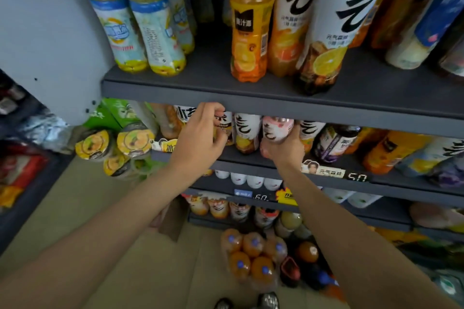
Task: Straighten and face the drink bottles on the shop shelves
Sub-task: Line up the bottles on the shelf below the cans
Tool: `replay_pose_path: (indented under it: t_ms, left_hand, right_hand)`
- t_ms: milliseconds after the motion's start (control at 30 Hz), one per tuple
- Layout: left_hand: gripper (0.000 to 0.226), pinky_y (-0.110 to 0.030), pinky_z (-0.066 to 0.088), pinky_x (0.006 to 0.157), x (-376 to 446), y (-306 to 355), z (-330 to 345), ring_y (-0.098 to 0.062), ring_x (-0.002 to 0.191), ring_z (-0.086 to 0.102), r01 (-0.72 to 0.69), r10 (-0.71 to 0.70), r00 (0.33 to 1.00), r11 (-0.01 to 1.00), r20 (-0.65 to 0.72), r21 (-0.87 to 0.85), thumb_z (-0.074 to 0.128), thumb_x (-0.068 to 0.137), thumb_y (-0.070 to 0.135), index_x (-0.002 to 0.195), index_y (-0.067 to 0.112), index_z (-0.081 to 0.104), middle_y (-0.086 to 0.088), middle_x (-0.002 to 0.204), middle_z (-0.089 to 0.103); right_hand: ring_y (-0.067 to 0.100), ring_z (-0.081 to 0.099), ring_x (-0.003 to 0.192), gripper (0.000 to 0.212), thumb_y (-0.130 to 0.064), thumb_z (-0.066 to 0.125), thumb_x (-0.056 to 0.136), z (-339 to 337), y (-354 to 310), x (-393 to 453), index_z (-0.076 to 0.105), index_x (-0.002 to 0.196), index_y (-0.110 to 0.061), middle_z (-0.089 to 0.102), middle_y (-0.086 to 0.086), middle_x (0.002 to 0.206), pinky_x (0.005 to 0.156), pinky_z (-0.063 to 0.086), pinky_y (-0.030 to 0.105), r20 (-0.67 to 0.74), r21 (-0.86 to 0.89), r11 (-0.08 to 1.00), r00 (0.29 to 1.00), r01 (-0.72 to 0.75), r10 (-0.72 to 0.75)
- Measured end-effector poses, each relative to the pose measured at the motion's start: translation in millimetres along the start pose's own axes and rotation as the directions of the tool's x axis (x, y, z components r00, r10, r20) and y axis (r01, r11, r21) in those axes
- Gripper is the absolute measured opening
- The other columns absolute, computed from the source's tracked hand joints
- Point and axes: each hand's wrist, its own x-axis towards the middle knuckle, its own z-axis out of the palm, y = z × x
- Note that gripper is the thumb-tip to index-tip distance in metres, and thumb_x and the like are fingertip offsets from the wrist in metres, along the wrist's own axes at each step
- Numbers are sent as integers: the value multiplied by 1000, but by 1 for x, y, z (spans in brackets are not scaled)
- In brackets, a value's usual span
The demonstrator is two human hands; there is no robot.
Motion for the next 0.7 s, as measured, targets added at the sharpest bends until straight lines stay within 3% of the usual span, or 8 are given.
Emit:
replay_pose_path:
  t_ms: [267,333,400,467,533,600,633,700]
  left_hand:
    - [31,-14,36,79,10,16,8,-8,92,47,-34,25,995,995,-97,-95,54,84,0,115,2,50,3,104,45]
    - [31,-18,39,80,18,27,10,-10,92,49,-75,59,992,987,-113,-144,54,83,-1,114,1,50,3,103,45]
    - [32,-23,42,81,27,39,12,-11,93,50,-112,89,988,977,-124,-184,53,83,-2,114,2,50,3,103,45]
    - [32,-24,43,82,35,49,13,-13,93,50,-138,106,983,964,-148,-229,53,82,-2,113,3,50,3,103,45]
    - [33,-22,42,82,41,59,15,-13,94,49,-149,106,980,950,-168,-273,53,82,-2,114,3,50,2,104,46]
    - [33,-19,40,82,45,65,15,-12,95,48,-169,120,976,943,-181,-286,54,81,-3,114,2,50,0,105,47]
    - [34,-18,39,82,46,68,15,-12,96,47,-177,130,976,942,-177,-285,54,81,-3,114,1,50,-3,106,48]
    - [35,-18,38,85,47,73,13,-13,99,46,-166,129,980,948,-150,-271,55,82,-2,117,0,49,-9,111,50]
  right_hand:
    - [34,53,115,68,-19,63,84,-8,-4,9,29,142,-5,57,18,123,89,43,34,100,-32,991,986,-133,136]
    - [31,58,101,38,-26,61,87,-31,-4,-1,54,117,-3,65,14,99,77,46,31,218,-143,984,966,-107,136]
    - [26,62,83,23,-26,63,86,-67,-13,-16,61,79,-3,64,9,75,68,49,29,359,-211,977,930,-7,84]
    - [23,68,76,15,-14,61,87,-110,-29,-39,67,79,-3,71,15,80,76,56,33,425,-52,997,905,63,-35]
    - [15,68,67,11,-3,57,89,-155,-54,-61,66,85,0,71,16,80,70,58,26,307,184,963,920,194,-244]
    - [10,67,66,6,-8,60,89,-191,-86,-64,64,85,-5,69,8,79,63,56,23,18,322,875,921,363,-389]
    - [10,68,72,10,-16,64,87,-199,-100,-57,63,91,-7,69,5,85,63,56,24,-92,312,853,907,419,-412]
    - [9,64,93,48,-34,73,79,-201,-127,-37,55,115,-9,64,0,107,73,54,26,-173,193,866,885,461,-432]
